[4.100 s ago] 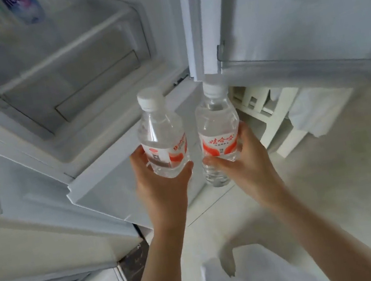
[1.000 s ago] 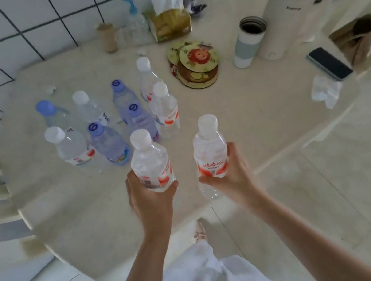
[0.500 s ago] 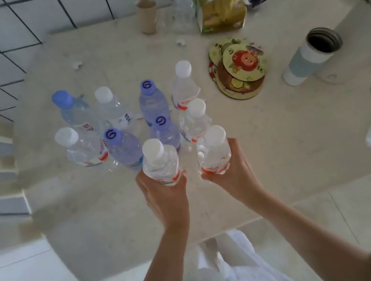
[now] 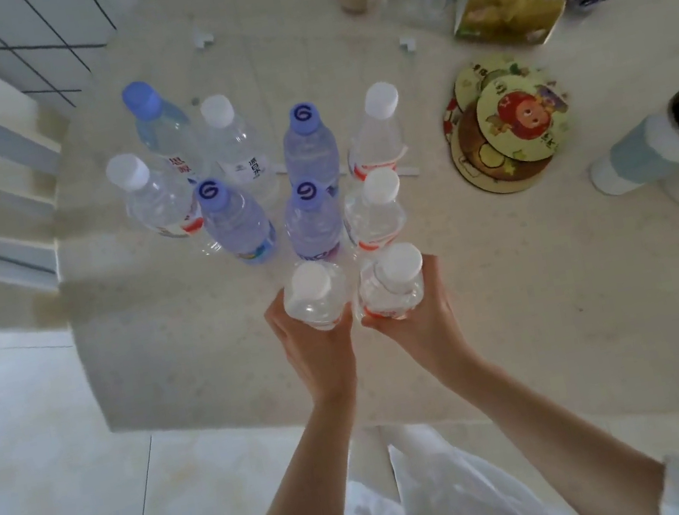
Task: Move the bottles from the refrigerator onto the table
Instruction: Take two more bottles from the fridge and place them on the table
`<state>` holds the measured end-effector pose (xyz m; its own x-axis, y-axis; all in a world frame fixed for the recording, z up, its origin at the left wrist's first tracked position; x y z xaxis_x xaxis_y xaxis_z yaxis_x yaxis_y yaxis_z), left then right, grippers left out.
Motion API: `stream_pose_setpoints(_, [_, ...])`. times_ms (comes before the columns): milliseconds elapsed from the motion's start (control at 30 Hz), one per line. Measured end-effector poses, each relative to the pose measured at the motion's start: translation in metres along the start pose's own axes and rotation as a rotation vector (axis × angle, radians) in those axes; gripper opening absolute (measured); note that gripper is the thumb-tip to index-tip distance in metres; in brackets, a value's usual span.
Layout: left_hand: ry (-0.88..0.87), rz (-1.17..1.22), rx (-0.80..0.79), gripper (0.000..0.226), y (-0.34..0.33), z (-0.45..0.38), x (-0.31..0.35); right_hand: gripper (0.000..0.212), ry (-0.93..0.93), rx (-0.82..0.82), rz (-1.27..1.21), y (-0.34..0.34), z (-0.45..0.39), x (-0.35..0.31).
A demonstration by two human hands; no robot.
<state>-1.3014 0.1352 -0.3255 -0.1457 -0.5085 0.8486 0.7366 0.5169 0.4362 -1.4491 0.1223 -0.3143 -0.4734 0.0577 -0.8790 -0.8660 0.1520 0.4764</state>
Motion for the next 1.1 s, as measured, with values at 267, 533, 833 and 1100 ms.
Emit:
stream_pose_setpoints(267, [0.002,0.025,0.031,0.077,-0.002,0.005,-0.004,0.087,0.019,-0.076,0.014,-0.005,0.008,0.008])
stream_pose_setpoints(533, [-0.006,-0.076,-0.067,0.087,0.002,0.0,-0.012,0.084,0.062,-0.111,0.006,-0.002,0.008,0.003])
stream_pose_setpoints(833, [-0.029,-0.175,-0.098,0.062,0.026,0.011,-0.027,0.076,0.055,-0.241,0.029,0.008,0.018,0.001])
stream_pose_setpoints(1100, [0.01,-0.095,-0.08,0.042,0.064,0.046,-0.031,0.064,-0.013,-0.435,0.114,0.023,0.058,0.014])
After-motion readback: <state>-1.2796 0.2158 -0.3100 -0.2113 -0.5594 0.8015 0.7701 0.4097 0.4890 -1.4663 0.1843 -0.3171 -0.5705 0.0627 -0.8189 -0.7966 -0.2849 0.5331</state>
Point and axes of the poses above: each hand's wrist, its own z-axis away from the middle knuckle, its own y-axis out of the back of the hand, x = y × z, the point moved 4 cm from there along -z, towards the middle knuckle, and after that the axes turned 11 degrees about y, right-handed, at the moved point
